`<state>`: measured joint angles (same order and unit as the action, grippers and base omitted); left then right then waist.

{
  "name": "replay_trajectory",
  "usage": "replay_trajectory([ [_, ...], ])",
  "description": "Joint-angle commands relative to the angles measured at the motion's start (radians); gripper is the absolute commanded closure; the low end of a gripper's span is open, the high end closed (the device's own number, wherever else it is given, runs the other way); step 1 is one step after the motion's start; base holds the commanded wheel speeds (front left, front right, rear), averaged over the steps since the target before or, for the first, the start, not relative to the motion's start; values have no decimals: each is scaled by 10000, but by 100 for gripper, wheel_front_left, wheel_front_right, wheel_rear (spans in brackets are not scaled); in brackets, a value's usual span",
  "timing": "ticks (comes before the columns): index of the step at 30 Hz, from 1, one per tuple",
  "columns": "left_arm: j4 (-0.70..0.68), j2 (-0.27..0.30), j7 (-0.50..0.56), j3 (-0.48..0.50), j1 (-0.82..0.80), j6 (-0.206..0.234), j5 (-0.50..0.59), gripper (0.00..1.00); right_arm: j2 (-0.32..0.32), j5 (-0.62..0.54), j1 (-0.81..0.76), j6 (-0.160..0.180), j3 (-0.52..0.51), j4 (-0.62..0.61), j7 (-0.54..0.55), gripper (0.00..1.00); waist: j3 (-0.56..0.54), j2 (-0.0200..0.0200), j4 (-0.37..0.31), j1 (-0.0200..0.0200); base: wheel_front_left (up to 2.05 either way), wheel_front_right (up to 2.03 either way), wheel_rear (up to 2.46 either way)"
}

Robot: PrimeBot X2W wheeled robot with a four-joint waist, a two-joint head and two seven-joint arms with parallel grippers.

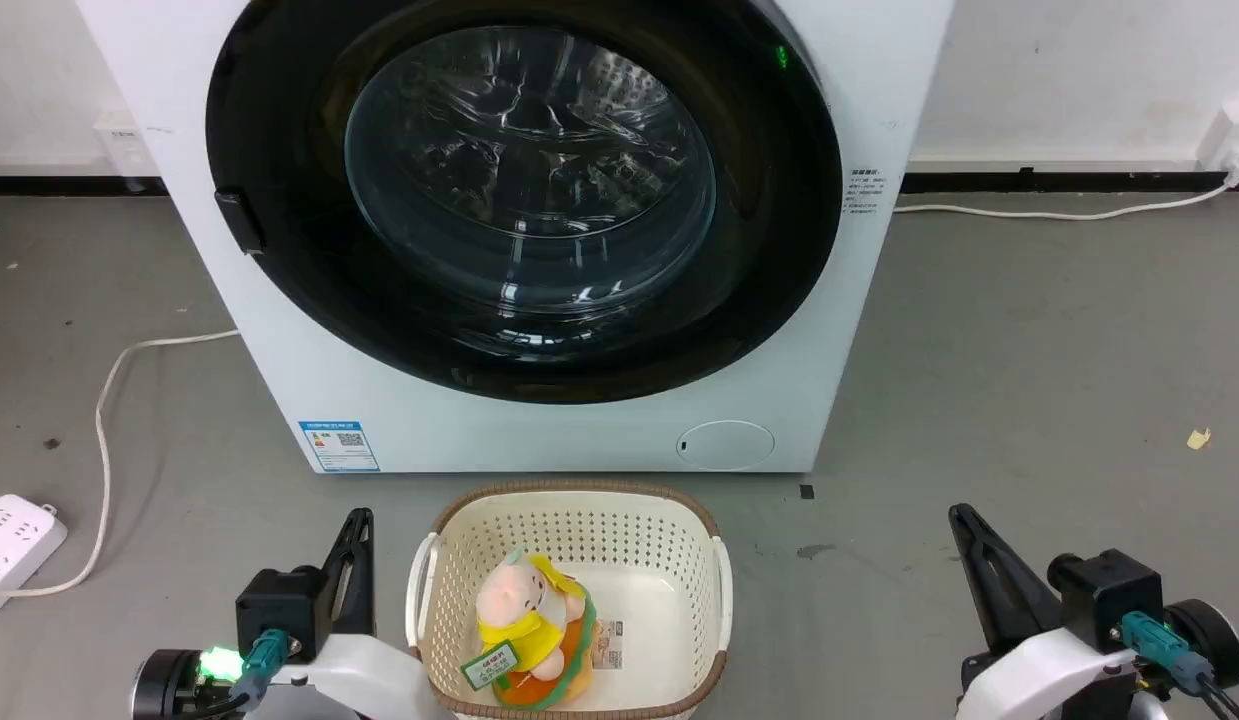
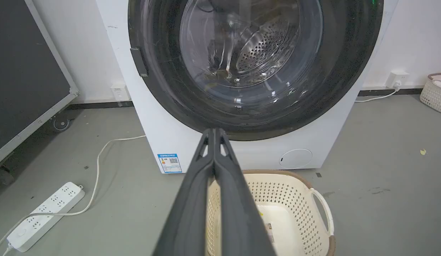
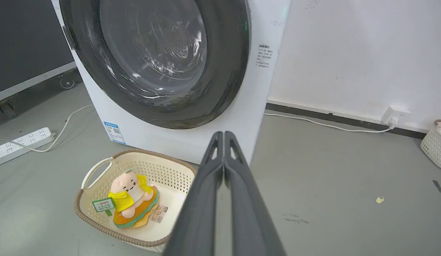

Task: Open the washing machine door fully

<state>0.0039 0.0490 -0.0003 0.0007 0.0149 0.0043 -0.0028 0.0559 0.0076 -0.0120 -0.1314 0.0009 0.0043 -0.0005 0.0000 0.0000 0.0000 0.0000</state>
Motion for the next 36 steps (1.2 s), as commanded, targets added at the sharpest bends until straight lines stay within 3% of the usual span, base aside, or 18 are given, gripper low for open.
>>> replay_trajectory([
  [1,-39,12,3,-7,-149,-43,28,100,-57,-76,120,7,-9,-43,5,100,0,0,0,0,0,0,0],
  [36,-39,12,3,-7,-149,-43,28,100,-57,-76,120,7,-9,-43,5,100,0,0,0,0,0,0,0],
])
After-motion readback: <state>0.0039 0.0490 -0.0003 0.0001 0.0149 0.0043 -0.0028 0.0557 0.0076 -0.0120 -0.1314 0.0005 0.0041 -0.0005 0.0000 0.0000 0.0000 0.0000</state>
